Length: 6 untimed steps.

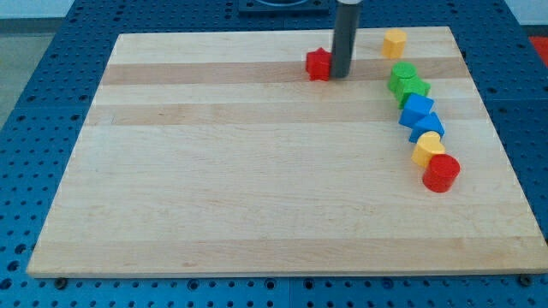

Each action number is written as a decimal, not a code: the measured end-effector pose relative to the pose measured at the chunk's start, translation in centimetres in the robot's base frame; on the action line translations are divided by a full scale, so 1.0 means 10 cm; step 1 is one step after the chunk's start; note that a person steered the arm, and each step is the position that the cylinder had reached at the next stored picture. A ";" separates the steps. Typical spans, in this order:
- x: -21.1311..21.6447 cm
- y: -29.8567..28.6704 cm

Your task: Place the red star on the top side of the board

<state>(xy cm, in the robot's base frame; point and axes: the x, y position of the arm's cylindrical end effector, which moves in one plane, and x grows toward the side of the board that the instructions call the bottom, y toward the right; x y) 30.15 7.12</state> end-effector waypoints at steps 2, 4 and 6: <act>-0.36 -0.62; -0.46 -0.92; -0.39 -0.89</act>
